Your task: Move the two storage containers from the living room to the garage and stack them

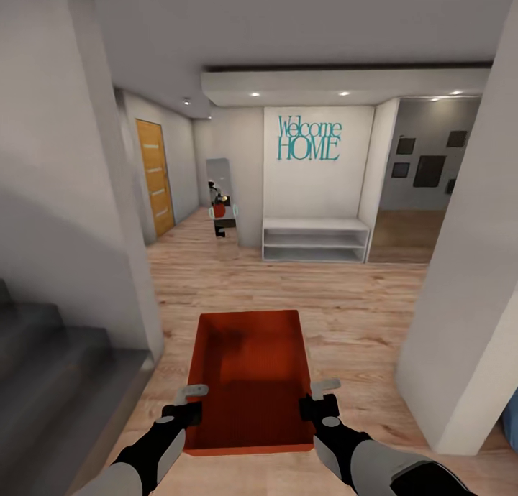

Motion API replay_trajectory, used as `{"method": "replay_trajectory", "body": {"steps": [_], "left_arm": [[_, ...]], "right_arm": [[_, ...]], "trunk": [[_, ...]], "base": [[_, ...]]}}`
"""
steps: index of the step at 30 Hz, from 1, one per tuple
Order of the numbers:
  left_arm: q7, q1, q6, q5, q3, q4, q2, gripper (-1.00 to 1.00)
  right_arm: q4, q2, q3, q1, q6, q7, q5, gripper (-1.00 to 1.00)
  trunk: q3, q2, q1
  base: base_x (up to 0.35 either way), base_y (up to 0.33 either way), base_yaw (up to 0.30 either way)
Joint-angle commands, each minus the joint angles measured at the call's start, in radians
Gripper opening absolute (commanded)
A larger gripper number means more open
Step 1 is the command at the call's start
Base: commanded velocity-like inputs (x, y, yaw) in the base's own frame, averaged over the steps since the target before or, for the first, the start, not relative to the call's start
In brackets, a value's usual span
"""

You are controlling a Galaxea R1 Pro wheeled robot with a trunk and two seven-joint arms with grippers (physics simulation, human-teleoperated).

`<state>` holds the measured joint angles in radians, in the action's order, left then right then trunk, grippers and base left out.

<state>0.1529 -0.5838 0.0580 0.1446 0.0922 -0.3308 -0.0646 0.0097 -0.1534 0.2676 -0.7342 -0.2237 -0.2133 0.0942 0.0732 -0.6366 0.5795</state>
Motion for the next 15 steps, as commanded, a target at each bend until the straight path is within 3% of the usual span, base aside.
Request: {"method": "replay_trajectory", "body": {"steps": [1, 15], "left_arm": [[0.013, -0.001, -0.029, 0.001, -0.002, -0.005, -0.001, -1.00], [0.013, -0.001, -0.029, 0.001, -0.001, -0.002, -0.001, -1.00]], "right_arm": [[0.003, -0.001, -0.037, -0.001, 0.000, 0.009, 0.002, -1.00], [0.003, 0.001, -0.038, -0.001, 0.000, 0.011, 0.002, -1.00]], "trunk": [[0.002, -0.001, 0.001], [0.002, -0.001, 0.001]], "base": [[0.322, 0.000, 0.000], [0.322, 0.000, 0.000]]}}
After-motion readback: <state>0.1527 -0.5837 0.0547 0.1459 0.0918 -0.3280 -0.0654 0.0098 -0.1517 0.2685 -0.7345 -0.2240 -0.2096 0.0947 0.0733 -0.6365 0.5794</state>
